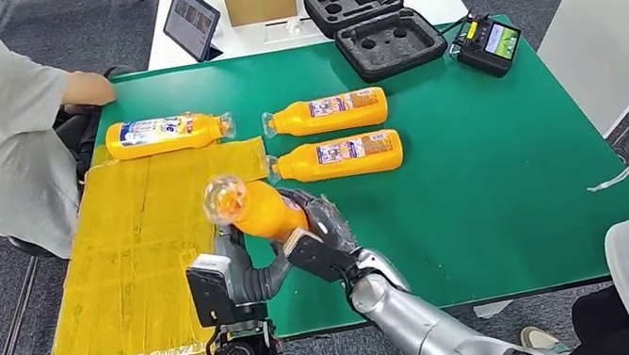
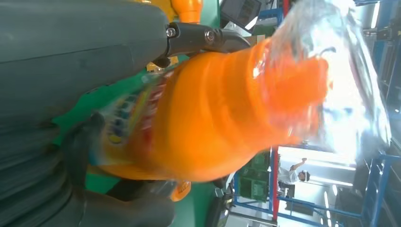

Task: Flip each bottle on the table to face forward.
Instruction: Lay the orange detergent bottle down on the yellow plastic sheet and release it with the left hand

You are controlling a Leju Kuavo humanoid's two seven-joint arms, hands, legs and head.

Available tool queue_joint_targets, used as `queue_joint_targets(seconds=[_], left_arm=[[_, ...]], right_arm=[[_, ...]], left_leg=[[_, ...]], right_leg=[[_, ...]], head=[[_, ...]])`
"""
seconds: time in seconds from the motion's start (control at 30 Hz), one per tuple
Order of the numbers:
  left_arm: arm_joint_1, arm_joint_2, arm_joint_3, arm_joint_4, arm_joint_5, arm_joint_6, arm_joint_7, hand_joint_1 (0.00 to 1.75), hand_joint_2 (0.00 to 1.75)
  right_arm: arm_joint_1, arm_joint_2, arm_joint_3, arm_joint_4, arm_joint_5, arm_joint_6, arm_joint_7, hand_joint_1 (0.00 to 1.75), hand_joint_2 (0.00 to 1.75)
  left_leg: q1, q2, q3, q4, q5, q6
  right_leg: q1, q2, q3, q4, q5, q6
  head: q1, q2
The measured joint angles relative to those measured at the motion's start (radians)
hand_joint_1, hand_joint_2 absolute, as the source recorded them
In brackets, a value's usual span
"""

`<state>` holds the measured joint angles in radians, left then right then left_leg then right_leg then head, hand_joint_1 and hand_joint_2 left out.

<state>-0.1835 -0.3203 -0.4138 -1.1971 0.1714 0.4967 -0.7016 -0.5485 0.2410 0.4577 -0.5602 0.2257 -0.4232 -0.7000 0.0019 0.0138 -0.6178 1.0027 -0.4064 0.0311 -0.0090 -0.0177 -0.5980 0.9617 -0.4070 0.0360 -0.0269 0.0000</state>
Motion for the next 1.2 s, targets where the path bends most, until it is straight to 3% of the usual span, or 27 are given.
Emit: queue_joint_targets(seconds=[0.4, 0.9, 0.97, 1.03, 1.1, 1.2], left_arm=[[-0.017, -0.005, 0.009, 0.000, 0.054, 0.045, -0.001, 0.00, 1.75], [-0.017, -0.005, 0.008, 0.000, 0.056, 0.054, -0.002, 0.00, 1.75], [-0.017, -0.005, 0.008, 0.000, 0.055, 0.055, -0.001, 0.69, 1.75], [-0.017, -0.005, 0.006, 0.000, 0.050, 0.060, -0.001, 1.56, 1.75], [-0.017, -0.005, 0.005, 0.000, 0.042, 0.065, -0.001, 1.75, 1.75], [-0.017, -0.005, 0.005, 0.000, 0.029, 0.068, -0.001, 1.75, 1.75]], right_arm=[[0.024, 0.021, 0.087, -0.006, -0.042, 0.005, 0.002, 1.75, 1.75], [0.027, 0.022, 0.103, -0.006, -0.064, 0.014, 0.004, 1.75, 1.75], [0.027, 0.022, 0.103, -0.006, -0.073, 0.021, 0.003, 1.75, 1.75], [0.027, 0.022, 0.103, -0.006, -0.089, 0.036, 0.003, 1.75, 1.75], [0.026, 0.022, 0.102, -0.006, -0.109, 0.057, 0.003, 1.75, 1.75], [0.026, 0.021, 0.099, -0.006, -0.126, 0.079, 0.003, 1.75, 1.75]], left_leg=[[0.000, 0.000, 0.000, 0.000, 0.000, 0.000], [0.000, 0.000, 0.000, 0.000, 0.000, 0.000], [0.000, 0.000, 0.000, 0.000, 0.000, 0.000], [0.000, 0.000, 0.000, 0.000, 0.000, 0.000], [0.000, 0.000, 0.000, 0.000, 0.000, 0.000], [0.000, 0.000, 0.000, 0.000, 0.000, 0.000]], right_leg=[[0.000, 0.000, 0.000, 0.000, 0.000, 0.000], [0.000, 0.000, 0.000, 0.000, 0.000, 0.000], [0.000, 0.000, 0.000, 0.000, 0.000, 0.000], [0.000, 0.000, 0.000, 0.000, 0.000, 0.000], [0.000, 0.000, 0.000, 0.000, 0.000, 0.000], [0.000, 0.000, 0.000, 0.000, 0.000, 0.000]], head=[[0.000, 0.000], [0.000, 0.000], [0.000, 0.000], [0.000, 0.000], [0.000, 0.000], [0.000, 0.000]])
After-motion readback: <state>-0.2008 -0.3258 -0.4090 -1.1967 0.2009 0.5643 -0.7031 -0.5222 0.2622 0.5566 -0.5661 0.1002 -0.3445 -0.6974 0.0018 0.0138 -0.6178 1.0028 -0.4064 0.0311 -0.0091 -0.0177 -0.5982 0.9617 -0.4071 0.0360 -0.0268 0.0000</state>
